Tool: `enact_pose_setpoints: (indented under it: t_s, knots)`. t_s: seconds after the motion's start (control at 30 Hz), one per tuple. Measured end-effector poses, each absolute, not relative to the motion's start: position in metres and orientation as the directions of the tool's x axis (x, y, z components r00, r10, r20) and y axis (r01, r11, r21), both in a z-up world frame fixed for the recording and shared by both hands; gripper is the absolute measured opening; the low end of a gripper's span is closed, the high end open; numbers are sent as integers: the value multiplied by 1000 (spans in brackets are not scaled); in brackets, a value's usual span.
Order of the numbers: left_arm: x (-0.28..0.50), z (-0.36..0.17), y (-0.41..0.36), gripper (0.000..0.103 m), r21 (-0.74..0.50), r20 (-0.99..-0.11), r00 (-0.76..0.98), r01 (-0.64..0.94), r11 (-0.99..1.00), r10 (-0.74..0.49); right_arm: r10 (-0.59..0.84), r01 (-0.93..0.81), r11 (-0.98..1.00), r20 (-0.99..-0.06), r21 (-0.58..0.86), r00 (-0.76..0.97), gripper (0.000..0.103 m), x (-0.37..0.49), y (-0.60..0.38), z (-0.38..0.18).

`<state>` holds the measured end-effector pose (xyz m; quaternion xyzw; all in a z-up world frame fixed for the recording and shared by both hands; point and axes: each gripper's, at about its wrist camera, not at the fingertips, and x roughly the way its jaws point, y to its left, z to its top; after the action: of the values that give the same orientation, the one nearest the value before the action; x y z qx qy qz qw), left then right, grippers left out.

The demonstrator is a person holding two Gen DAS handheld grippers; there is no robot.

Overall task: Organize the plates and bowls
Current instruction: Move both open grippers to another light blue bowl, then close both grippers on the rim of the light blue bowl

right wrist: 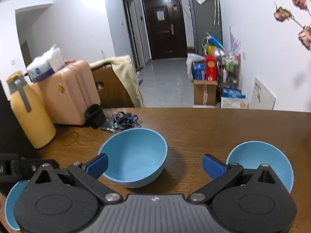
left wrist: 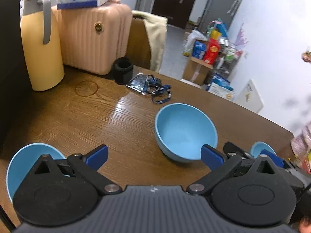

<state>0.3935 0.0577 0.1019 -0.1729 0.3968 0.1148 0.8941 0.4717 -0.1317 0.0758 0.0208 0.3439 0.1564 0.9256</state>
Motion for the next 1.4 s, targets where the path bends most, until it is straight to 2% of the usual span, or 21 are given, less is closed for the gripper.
enact_pose_setpoints:
  t_s: [0.27,0.6,1.07,1.3,1.4]
  knots:
    - [435,83,65,103,-216,-784,614,-401,890,86,284,-254,956,-690,147,666,103,517,-124,52]
    - [470,56,63,103,-184,-816,565,-451,874,120,296,-283,948,-723,144,624,103,542,-114,34]
    - [492,30,72,103,-159,-844,516,-498,852,145,239,-244,964,-758,108,607,101,576,-112,6]
    - [500,19,75,103,-151,-853,501,-505,850,145,289,-264,951,-773,162,564,94,585,-111,-5]
    - [502,17,71,103,-134,-854,496,-502,855,158,279,-264,953,-774,150,568,86,585,-109,-7]
